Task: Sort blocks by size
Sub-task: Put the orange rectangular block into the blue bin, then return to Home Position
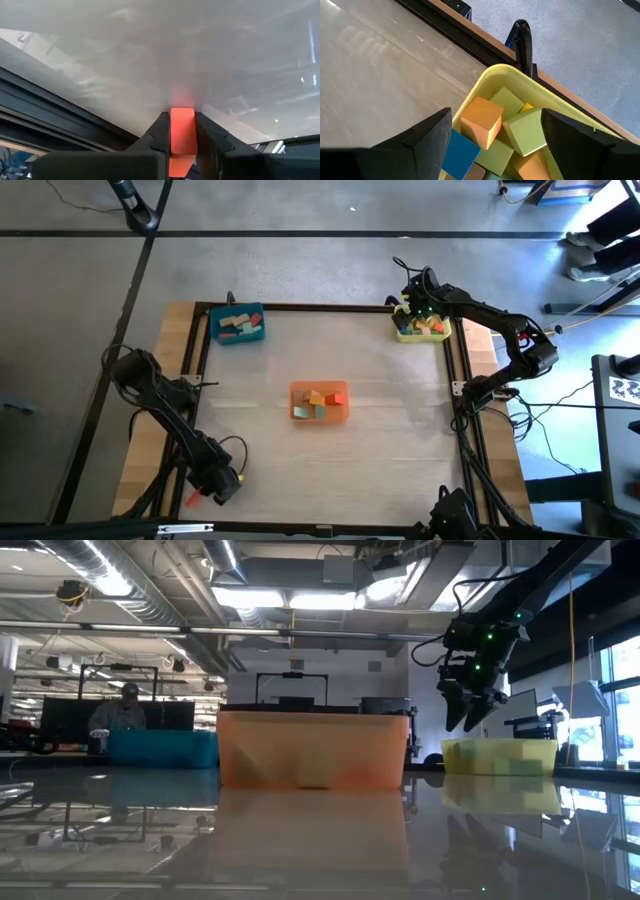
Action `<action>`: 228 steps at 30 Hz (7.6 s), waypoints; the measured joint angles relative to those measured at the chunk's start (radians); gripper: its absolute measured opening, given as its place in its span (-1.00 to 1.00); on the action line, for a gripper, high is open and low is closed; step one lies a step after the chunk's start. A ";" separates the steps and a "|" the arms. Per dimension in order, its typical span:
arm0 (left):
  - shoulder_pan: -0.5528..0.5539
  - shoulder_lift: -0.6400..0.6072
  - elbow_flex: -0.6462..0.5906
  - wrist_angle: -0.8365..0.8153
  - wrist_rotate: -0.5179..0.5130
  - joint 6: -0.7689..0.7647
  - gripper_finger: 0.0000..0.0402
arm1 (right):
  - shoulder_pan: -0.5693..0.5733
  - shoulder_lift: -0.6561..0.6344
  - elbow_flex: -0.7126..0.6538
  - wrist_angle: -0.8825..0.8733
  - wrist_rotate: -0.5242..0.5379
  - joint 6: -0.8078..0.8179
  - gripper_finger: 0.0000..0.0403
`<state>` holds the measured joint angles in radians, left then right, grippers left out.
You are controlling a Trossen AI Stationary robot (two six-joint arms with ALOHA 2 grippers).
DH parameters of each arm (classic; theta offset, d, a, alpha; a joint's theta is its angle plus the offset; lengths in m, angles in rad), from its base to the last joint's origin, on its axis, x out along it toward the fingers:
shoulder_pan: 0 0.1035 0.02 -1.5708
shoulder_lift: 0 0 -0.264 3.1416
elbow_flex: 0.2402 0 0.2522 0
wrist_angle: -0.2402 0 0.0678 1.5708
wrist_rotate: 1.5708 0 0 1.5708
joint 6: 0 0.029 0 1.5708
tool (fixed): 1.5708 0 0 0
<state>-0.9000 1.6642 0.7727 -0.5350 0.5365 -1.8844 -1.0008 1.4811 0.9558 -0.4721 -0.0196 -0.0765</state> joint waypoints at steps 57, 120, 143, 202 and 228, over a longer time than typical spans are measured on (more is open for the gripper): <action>1.427 -0.478 0.049 0.266 -0.708 1.773 -0.73 | 0.000 0.000 0.000 0.036 0.000 -0.006 0.51; 1.122 -0.590 -0.105 0.632 -0.655 1.918 -0.99 | 0.451 -0.471 -0.247 0.245 -0.238 0.025 -0.85; 1.001 -1.029 -0.540 0.895 -0.673 1.801 -0.98 | 0.452 -1.123 -0.623 0.359 -0.263 0.203 -0.85; 0.931 -1.661 -0.763 0.594 -0.743 1.816 -0.98 | 0.451 -1.479 -0.902 0.371 -0.050 0.181 -0.85; 0.931 -1.661 -0.763 0.582 -0.780 1.911 -0.98 | 0.451 -1.479 -0.903 0.368 -0.048 0.177 -0.85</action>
<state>0.0315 0.0032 0.0097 0.0467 -0.2436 0.0265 -0.5499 0.0021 0.0525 -0.1040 -0.0681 0.1005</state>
